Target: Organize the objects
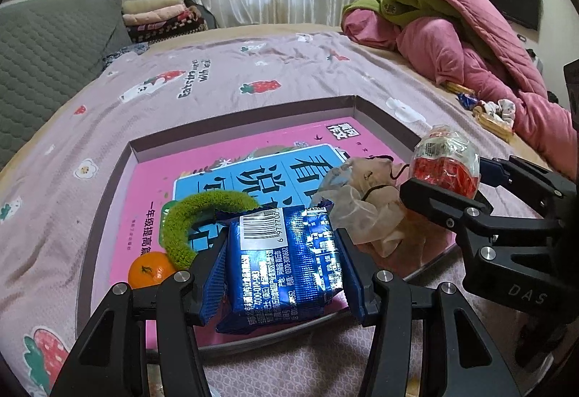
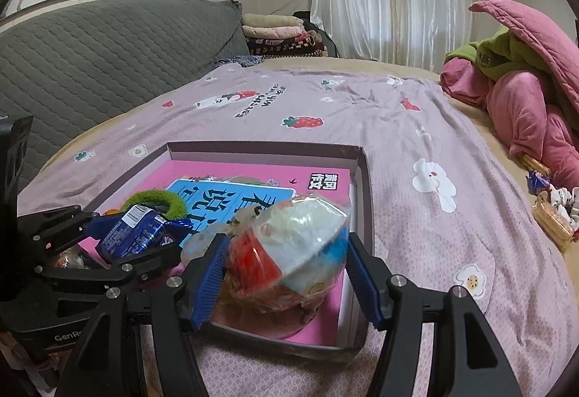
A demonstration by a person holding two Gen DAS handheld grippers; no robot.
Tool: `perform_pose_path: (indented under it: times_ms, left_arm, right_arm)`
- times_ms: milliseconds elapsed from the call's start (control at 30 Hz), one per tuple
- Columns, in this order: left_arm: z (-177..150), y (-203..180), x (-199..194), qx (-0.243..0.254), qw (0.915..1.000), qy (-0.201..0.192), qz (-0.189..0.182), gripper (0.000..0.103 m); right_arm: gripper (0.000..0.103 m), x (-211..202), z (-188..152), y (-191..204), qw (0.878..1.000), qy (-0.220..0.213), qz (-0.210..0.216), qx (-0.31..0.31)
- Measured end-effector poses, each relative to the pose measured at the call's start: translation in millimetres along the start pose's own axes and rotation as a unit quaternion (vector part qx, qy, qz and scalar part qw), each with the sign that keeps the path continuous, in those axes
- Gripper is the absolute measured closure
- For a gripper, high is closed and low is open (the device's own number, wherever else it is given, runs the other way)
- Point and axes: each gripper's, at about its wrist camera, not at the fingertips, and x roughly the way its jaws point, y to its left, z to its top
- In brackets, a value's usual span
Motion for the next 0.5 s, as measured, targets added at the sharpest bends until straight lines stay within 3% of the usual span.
perform_pose_path:
  times_ms: [500]
  left_arm:
    - [-2.7,1.0,2.4,0.0,1.0,0.005,0.004,0.047]
  right_arm:
    - [0.039,4.1,-3.1,0.9,1.0,0.011,-0.001,-0.002]
